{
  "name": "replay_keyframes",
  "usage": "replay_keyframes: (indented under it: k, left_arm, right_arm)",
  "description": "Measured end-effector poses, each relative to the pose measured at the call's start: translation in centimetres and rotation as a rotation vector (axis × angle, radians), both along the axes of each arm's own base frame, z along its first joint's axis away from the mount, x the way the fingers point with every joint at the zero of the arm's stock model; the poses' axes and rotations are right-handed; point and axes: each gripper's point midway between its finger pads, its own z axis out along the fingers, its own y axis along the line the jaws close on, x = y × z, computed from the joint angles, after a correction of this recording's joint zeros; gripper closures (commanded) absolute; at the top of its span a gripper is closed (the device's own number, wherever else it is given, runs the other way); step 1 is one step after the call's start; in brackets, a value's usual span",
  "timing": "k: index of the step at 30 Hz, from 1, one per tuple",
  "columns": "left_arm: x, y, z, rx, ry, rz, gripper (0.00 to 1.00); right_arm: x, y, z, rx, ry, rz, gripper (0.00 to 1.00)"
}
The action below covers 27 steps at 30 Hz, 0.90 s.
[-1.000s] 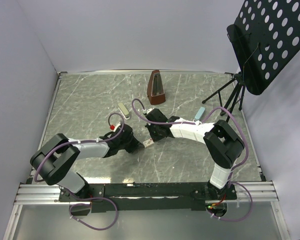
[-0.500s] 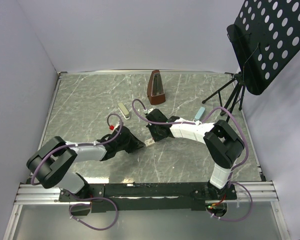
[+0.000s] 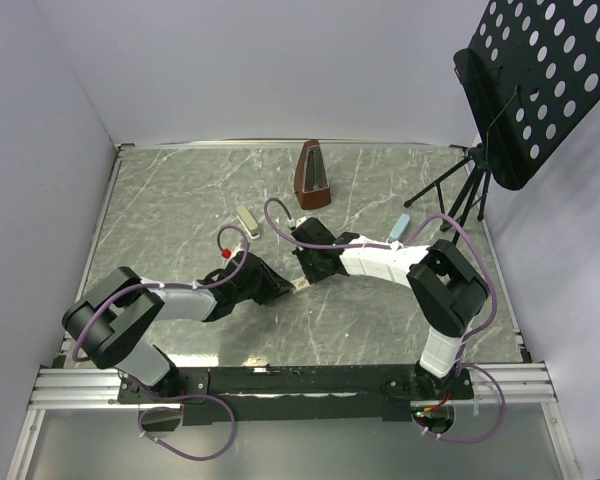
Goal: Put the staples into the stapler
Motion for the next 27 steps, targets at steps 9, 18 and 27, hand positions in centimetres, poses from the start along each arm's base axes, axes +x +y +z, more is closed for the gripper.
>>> replay_keyframes:
  k: [9,18,27]
  left_arm:
    - [0.10,-0.08,-1.02,0.020,0.002,-0.011,0.71]
    - [0.58,-0.64,-0.86,0.009,-0.014,-0.019,0.74]
    - [0.71,-0.81,-0.75,0.002,-0.023,-0.023,0.82]
  right_arm:
    - [-0.04,0.15,0.29,0.012,0.000,0.000,1.00]
    - [-0.08,0.17,0.32,0.013,0.001,0.001,1.00]
    - [-0.10,0.12,0.30,0.011,0.002,0.001,1.00]
